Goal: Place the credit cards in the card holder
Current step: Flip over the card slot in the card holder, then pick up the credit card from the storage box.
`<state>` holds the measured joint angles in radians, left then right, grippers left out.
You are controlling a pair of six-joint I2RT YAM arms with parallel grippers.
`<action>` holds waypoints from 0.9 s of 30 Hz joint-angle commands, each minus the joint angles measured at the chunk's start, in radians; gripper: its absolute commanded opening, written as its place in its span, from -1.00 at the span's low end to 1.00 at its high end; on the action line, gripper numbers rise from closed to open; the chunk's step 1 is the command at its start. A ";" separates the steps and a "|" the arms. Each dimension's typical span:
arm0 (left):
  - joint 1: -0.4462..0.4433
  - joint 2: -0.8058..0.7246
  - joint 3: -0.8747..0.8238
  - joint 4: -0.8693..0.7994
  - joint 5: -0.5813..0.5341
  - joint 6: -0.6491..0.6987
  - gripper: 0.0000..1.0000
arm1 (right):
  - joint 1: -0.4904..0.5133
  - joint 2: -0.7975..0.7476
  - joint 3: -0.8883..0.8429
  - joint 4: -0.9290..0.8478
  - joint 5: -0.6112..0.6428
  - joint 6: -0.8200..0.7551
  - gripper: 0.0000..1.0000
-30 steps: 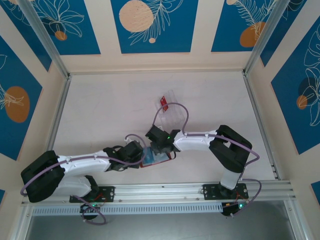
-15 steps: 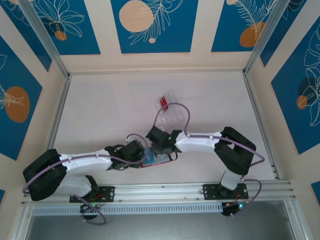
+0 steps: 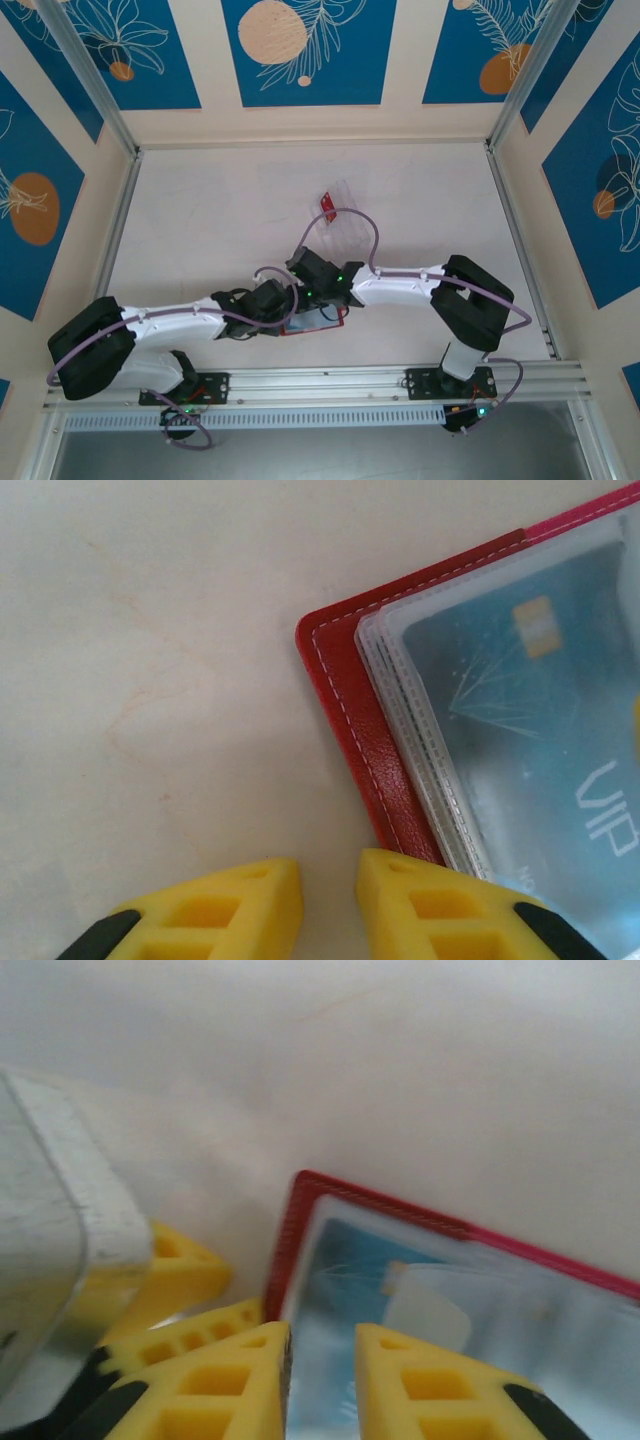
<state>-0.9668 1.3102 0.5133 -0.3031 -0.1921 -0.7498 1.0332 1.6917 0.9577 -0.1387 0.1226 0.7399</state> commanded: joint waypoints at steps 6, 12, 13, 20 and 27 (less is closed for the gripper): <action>0.002 -0.006 -0.050 0.121 0.027 -0.015 -0.45 | -0.073 -0.138 -0.102 0.159 -0.216 0.043 -0.36; 0.008 -0.093 -0.067 0.068 0.020 -0.025 -0.33 | -0.092 -0.243 -0.111 0.028 -0.125 -0.025 -0.32; 0.008 -0.117 -0.068 0.051 0.020 -0.027 -0.30 | -0.093 -0.240 -0.107 0.002 -0.109 -0.034 -0.38; 0.020 -0.308 -0.057 -0.106 0.011 -0.028 -0.11 | -0.056 -0.117 -0.082 0.003 -0.091 -0.033 -0.49; 0.045 -0.387 -0.033 -0.171 0.041 -0.022 0.00 | -0.012 0.077 -0.030 0.086 -0.121 -0.002 -0.55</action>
<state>-0.9367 0.9386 0.4534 -0.4114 -0.1654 -0.7765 1.0069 1.7248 0.8890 -0.0853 0.0212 0.7258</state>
